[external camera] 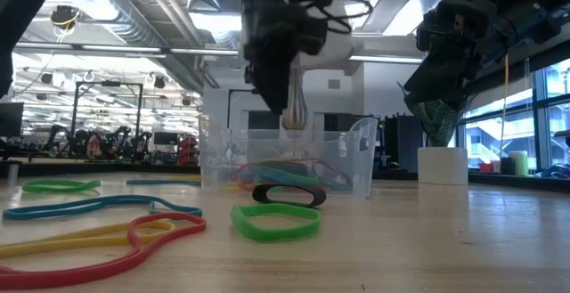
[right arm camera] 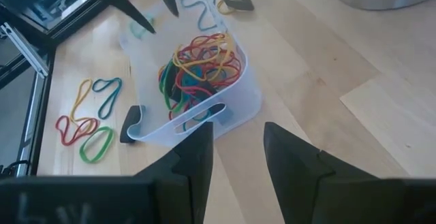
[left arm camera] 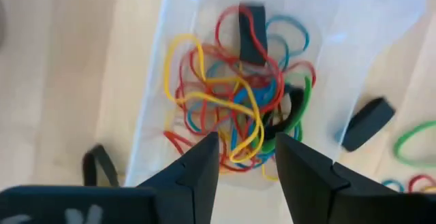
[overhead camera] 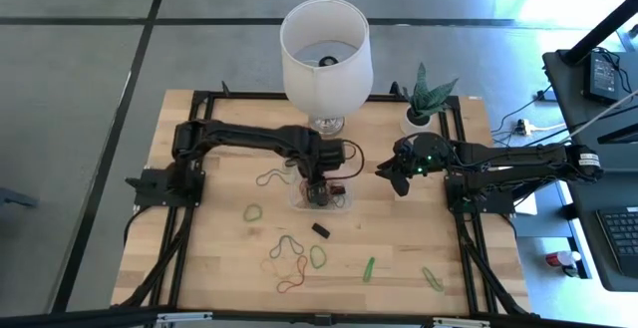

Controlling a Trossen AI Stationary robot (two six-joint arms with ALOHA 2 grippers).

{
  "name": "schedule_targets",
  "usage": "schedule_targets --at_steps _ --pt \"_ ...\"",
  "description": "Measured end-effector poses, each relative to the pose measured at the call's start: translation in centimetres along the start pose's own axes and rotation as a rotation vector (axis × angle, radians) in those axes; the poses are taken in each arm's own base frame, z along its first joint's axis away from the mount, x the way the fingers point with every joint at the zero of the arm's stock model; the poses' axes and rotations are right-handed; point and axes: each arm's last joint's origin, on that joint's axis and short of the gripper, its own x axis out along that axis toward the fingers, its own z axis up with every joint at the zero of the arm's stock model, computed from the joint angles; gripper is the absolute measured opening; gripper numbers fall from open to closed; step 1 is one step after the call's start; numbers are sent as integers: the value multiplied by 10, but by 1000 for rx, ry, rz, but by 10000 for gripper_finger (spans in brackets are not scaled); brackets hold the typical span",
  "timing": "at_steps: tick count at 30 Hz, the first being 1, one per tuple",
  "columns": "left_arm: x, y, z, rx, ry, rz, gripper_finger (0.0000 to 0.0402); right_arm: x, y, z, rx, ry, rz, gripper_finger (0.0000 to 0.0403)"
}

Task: Pick and place rubber bands into bin
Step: Put the green rubber band into the container

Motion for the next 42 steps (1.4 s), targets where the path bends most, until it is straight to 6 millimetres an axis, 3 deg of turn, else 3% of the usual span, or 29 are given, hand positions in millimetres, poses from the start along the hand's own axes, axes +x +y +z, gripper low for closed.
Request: schedule_targets --at_steps 5,10,16,20,26,31,36,42 --pt "-24 0 -6 77 -27 -14 106 0 0 0 35 -2 2 132" --pt "-46 9 -29 172 -91 -29 18 0 1 0 133 -2 7 103" --pt "-71 34 -83 116 -301 -29 2 -3 18 0 135 -3 2 14" --pt "-85 43 -130 87 -434 -27 2 -13 37 2 188 60 -65 8" --pt "-95 50 -194 79 -586 -36 2 -32 67 -5 313 339 -246 4" --pt "-101 54 -230 65 -672 -52 1 -30 97 -21 400 684 -388 3" --pt "-104 56 -249 38 -738 -73 3 -17 121 -47 466 887 -470 16" --pt "-105 56 -255 -2 -746 -105 2 -8 141 -82 530 1021 -552 59"
